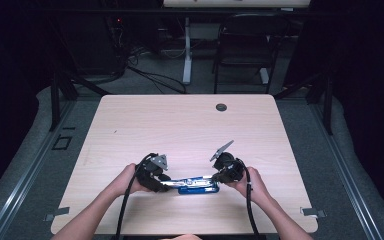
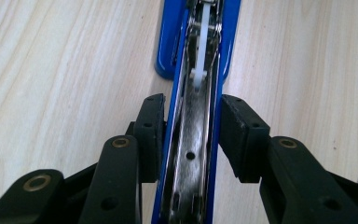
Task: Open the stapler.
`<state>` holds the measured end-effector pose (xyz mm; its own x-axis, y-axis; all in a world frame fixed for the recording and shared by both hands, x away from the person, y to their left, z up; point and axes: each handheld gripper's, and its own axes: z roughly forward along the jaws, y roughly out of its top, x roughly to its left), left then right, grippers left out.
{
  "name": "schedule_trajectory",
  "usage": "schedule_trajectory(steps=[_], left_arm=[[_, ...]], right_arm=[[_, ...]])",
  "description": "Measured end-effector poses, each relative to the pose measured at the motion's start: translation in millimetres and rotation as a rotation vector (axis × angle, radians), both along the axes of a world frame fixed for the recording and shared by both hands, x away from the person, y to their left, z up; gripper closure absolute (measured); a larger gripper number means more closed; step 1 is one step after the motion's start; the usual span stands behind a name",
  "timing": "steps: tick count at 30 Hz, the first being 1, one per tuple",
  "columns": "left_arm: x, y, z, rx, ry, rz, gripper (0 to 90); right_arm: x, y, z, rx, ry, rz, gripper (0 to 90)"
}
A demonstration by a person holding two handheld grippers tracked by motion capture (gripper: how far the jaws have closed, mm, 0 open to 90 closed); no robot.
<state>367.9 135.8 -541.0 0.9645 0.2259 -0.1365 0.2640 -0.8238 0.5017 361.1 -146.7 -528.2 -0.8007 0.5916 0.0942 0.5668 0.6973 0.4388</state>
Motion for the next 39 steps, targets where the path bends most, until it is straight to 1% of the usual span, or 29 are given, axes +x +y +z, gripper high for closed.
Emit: schedule_trajectory(steps=[1, 2, 5, 9, 14, 18, 19, 20, 21, 22, 23, 24, 27, 28, 29, 31, 32, 33, 35, 36, 39], left_arm=[[-0.3, 1.4, 0.4, 0.008, -0.004, 0.005, 61.1], [-0.4, 1.9, -0.3, -0.002, 0.002, 0.006, 61.0], [-0.6, 1.0, -1.4, 0.010, -0.001, 0.006, 61.3], [-0.5, -0.1, -2.7, 0.027, -0.009, -0.007, 62.1], [1.6, -0.6, -5.3, 0.029, 0.005, -0.022, 62.6], [3.0, -1.6, -5.7, 0.038, 0.001, -0.033, 62.8], [3.5, -1.5, -6.0, 0.032, 0.005, -0.035, 62.9], [4.0, -1.4, -5.5, 0.038, 0.004, -0.038, 62.9], [4.2, -1.4, -5.4, 0.037, 0.005, -0.040, 62.9], [4.3, -1.2, -5.6, 0.029, 0.007, -0.043, 62.9], [4.2, -1.2, -4.8, 0.037, 0.003, -0.044, 63.0], [4.2, -1.1, -5.0, 0.033, 0.003, -0.046, 63.0], [4.6, -1.3, -5.6, 0.042, 0.004, -0.050, 63.0], [4.7, -1.2, -5.7, 0.041, 0.004, -0.051, 63.1], [5.0, -1.3, -5.4, 0.042, 0.002, -0.055, 63.1], [4.7, -1.6, -4.8, 0.044, -0.003, -0.057, 63.2], [5.6, -1.2, -4.0, 0.046, 0.012, -0.068, 63.3], [5.4, -1.3, -4.1, 0.046, 0.008, -0.068, 63.3], [4.7, -1.5, -4.5, 0.044, -0.004, -0.062, 63.4], [4.9, -1.5, -4.4, 0.045, -0.004, -0.063, 63.4], [5.0, -1.6, -4.3, 0.046, -0.004, -0.066, 63.4]], right_arm=[[0.1, 0.0, 0.0, 0.000, -0.001, 0.001, 90.0], [0.2, 0.0, 0.0, 0.000, -0.001, 0.001, 90.0], [0.1, 0.1, 0.0, 0.000, 0.000, 0.000, 90.0], [0.4, -0.3, 0.3, -0.003, 0.003, 0.002, 90.0], [0.7, -0.6, 0.2, 0.001, 0.007, 0.000, 90.0], [0.9, -0.5, 0.1, 0.002, 0.006, -0.001, 90.0], [1.2, -0.2, -0.3, 0.006, 0.008, -0.003, 90.0], [1.3, 0.6, -1.0, 0.013, 0.008, -0.004, 90.0], [1.4, 1.8, -1.3, 0.012, 0.004, -0.001, 90.0], [1.7, 3.2, -0.8, -0.009, -0.002, 0.010, 90.0], [1.3, 4.9, -0.7, -0.004, -0.003, 0.007, 90.0], [1.4, 4.7, -0.2, -0.006, -0.003, 0.010, 90.0], [1.4, 0.5, 2.9, 0.034, -0.002, 0.002, 90.0], [0.9, -0.4, 4.9, 0.057, -0.002, -0.003, 87.2], [0.7, -0.7, 6.3, 0.057, 0.000, -0.003, 85.2], [0.3, -0.9, 7.6, 0.053, -0.007, 0.003, 84.4], [0.6, -1.4, 8.2, 0.060, -0.009, 0.002, 82.6], [1.3, -2.2, 9.0, 0.063, -0.006, 0.000, 80.6], [2.5, -4.7, 11.5, 0.074, -0.013, -0.010, 73.2], [3.3, -6.3, 13.0, 0.078, -0.008, -0.014, 70.2], [6.7, -15.7, 18.1, 0.101, -0.009, -0.058, 53.5]])
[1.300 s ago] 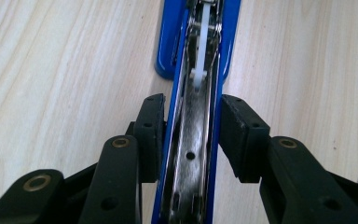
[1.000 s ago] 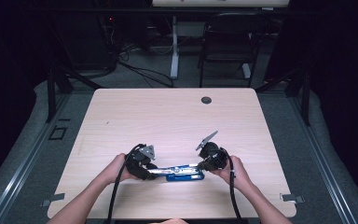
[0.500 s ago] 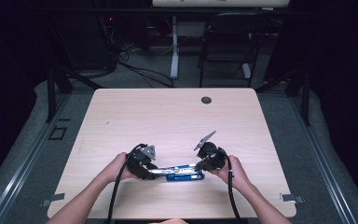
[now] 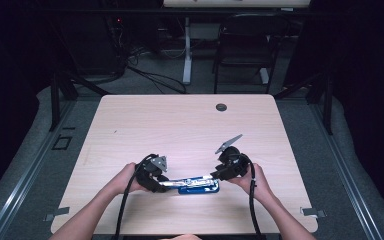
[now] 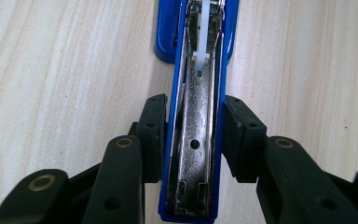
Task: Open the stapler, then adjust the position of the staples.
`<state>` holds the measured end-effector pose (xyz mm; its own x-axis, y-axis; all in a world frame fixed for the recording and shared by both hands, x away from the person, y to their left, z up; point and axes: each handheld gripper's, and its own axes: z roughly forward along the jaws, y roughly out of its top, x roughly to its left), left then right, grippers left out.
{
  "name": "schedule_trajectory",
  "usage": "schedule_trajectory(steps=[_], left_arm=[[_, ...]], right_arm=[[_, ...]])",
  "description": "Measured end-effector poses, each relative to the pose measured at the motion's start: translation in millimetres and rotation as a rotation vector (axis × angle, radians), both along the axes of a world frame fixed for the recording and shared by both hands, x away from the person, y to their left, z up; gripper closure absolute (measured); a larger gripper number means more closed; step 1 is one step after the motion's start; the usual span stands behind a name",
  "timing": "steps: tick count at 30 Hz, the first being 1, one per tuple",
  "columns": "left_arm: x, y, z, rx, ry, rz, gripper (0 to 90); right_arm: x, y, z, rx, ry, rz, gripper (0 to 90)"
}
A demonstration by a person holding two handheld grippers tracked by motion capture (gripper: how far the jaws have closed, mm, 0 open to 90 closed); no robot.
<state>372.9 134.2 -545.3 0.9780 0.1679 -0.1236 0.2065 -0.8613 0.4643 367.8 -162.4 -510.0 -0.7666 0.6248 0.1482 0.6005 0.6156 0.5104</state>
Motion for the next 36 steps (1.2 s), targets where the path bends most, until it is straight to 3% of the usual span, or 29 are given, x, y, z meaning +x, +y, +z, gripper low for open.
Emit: schedule_trajectory(steps=[7, 10, 16, 20, 21, 28, 30, 36], left_arm=[[0.1, -0.2, 0.1, 0.001, -0.001, -0.002, 63.4], [0.1, -0.3, 0.0, 0.000, -0.001, -0.002, 63.4], [0.6, -0.5, 0.0, 0.002, 0.000, -0.006, 63.4], [0.5, -0.2, 0.2, 0.002, 0.002, -0.007, 63.4], [0.7, -0.2, 0.4, 0.003, 0.007, -0.009, 63.4], [0.8, -0.2, 0.1, 0.005, 0.003, -0.003, 63.3], [0.6, -0.3, 0.2, 0.006, 0.001, -0.002, 63.3], [1.1, -0.1, 0.0, 0.003, 0.004, -0.005, 63.3]], right_arm=[[7.4, -23.8, 6.1, -0.034, -0.029, -0.114, 15.7], [9.8, -34.0, 7.6, -0.030, -0.034, -0.167, 12.5], [16.8, -49.9, 6.5, -0.036, -0.033, -0.223, 8.5], [20.9, -50.4, 2.9, -0.032, -0.037, -0.240, 8.3], [22.6, -50.6, 3.3, -0.051, -0.030, -0.226, 8.7], [34.2, -46.5, -8.2, -0.050, -0.038, -0.214, 14.8], [37.5, -46.8, -11.9, -0.052, -0.024, -0.208, 18.6], [42.0, -45.7, -16.3, -0.054, -0.043, -0.180, 31.9]])
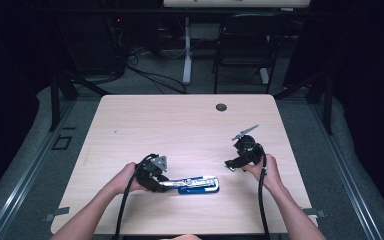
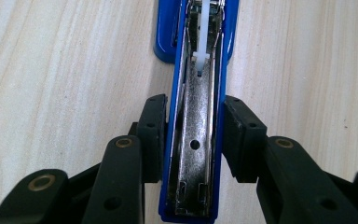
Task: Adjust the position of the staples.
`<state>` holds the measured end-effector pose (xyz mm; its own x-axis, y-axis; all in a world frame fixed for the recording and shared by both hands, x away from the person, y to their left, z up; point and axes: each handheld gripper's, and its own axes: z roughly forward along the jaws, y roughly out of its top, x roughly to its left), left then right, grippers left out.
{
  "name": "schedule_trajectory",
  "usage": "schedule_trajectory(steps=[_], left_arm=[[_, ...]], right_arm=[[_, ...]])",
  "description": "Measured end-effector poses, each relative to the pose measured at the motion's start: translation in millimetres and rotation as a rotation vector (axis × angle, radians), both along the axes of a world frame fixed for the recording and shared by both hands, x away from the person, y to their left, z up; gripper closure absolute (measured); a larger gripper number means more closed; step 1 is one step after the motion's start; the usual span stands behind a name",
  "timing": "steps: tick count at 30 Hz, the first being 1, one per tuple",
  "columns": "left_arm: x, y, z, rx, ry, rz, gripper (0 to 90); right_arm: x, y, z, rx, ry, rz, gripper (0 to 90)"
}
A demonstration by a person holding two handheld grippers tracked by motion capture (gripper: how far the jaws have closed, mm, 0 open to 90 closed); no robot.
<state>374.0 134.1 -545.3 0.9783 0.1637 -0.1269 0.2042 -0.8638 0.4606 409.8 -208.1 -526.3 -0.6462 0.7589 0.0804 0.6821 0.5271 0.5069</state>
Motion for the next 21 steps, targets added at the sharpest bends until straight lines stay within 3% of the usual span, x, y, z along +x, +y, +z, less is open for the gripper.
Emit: schedule_trajectory(steps=[6, 9, 21], left_arm=[[0.2, 0.3, -0.4, -0.006, 0.003, -0.001, 63.4], [0.2, 0.2, 0.0, 0.000, 0.000, -0.001, 63.4], [0.5, 0.1, -0.3, -0.005, 0.002, -0.003, 63.4]], right_arm=[[6.7, 6.5, -8.4, 0.006, 0.031, 0.028, 51.8], [10.0, 9.2, -12.1, -0.024, 0.050, 0.043, 57.9], [11.0, 14.4, -18.0, -0.056, 0.076, 0.039, 69.2]])
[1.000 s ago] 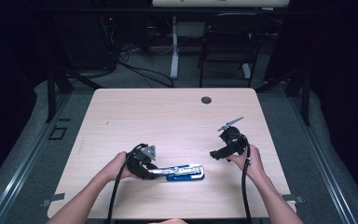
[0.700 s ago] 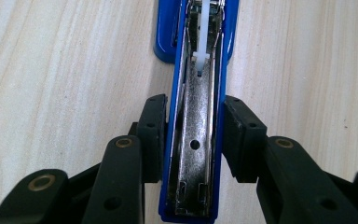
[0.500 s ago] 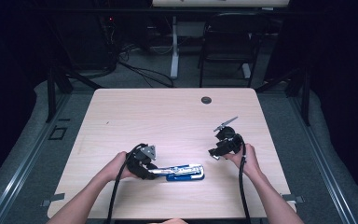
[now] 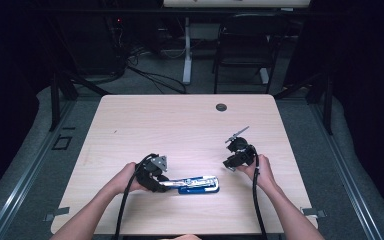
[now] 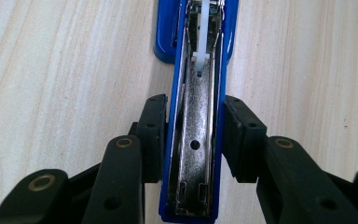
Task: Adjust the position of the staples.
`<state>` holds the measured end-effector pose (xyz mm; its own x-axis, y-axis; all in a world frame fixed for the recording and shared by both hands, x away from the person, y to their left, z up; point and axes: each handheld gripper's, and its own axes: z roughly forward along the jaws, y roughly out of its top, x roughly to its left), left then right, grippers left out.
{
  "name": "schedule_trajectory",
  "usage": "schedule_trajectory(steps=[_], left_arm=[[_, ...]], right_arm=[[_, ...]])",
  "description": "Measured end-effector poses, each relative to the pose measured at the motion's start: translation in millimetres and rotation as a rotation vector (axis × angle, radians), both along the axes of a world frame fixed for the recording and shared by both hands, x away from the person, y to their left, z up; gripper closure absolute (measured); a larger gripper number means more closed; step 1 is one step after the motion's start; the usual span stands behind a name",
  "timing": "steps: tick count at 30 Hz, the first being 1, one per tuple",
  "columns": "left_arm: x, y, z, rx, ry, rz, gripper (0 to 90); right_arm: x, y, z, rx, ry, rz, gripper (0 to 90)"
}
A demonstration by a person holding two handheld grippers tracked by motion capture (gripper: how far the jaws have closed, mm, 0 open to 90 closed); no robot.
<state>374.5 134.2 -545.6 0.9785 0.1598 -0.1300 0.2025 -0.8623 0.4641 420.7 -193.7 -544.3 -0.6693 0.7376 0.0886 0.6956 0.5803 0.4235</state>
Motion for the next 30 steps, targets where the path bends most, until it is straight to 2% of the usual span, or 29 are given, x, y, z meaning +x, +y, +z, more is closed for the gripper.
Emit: schedule_trajectory(steps=[3, 4, 5, 7, 9, 11, 13, 15, 16, 17, 19, 20, 24, 30], left_arm=[[0.1, -0.1, 0.0, 0.000, 0.000, -0.001, 63.4], [0.2, -0.1, 0.0, 0.000, 0.000, -0.002, 63.4], [0.2, -0.1, 0.1, 0.001, 0.000, -0.002, 63.4], [0.0, -0.2, 0.2, 0.002, -0.002, -0.002, 63.4], [-0.1, -0.2, 0.2, 0.002, -0.002, -0.001, 63.4], [-0.1, -0.3, 0.3, 0.003, -0.002, -0.001, 63.4], [-0.1, -0.3, 0.2, 0.003, -0.002, -0.001, 63.4], [-0.1, -0.4, 0.3, 0.004, -0.003, -0.002, 63.4], [-0.3, -0.5, 0.8, 0.010, -0.007, -0.002, 63.4], [-0.3, -0.5, 0.7, 0.009, -0.008, -0.002, 63.4], [-0.3, -0.5, 0.8, 0.009, -0.007, -0.002, 63.4], [-0.3, -0.5, 0.8, 0.009, -0.007, -0.002, 63.5], [-0.2, -0.4, 0.8, 0.009, -0.006, -0.002, 63.4], [-0.3, -0.3, 0.3, 0.002, -0.006, -0.003, 63.5]], right_arm=[[-0.1, 1.7, -1.8, 0.000, 0.000, -0.003, 70.1], [-0.4, 2.7, -2.8, 0.017, 0.007, -0.007, 70.4], [-0.3, 2.4, -3.0, -0.012, -0.003, -0.004, 70.8], [-0.5, 3.5, -4.4, -0.010, -0.002, -0.007, 72.3], [-1.5, 5.5, -6.3, 0.017, 0.000, -0.026, 74.1], [-1.5, 5.6, -6.8, 0.005, -0.004, -0.028, 75.9], [-0.6, 4.5, -5.8, -0.032, -0.004, -0.014, 77.3], [-0.8, 4.6, -6.0, -0.030, -0.003, -0.018, 77.8], [-1.6, 5.3, -6.8, -0.008, -0.006, -0.028, 77.9], [-1.2, 4.6, -6.0, -0.031, -0.008, -0.018, 78.1], [-1.8, 5.3, -5.8, 0.005, -0.004, -0.023, 78.2], [-0.7, 3.5, -3.0, -0.032, -0.003, -0.004, 78.2], [-1.9, 2.8, 0.8, -0.001, -0.021, -0.025, 78.3], [-2.0, 0.8, 4.8, 0.010, -0.030, -0.026, 78.4]])
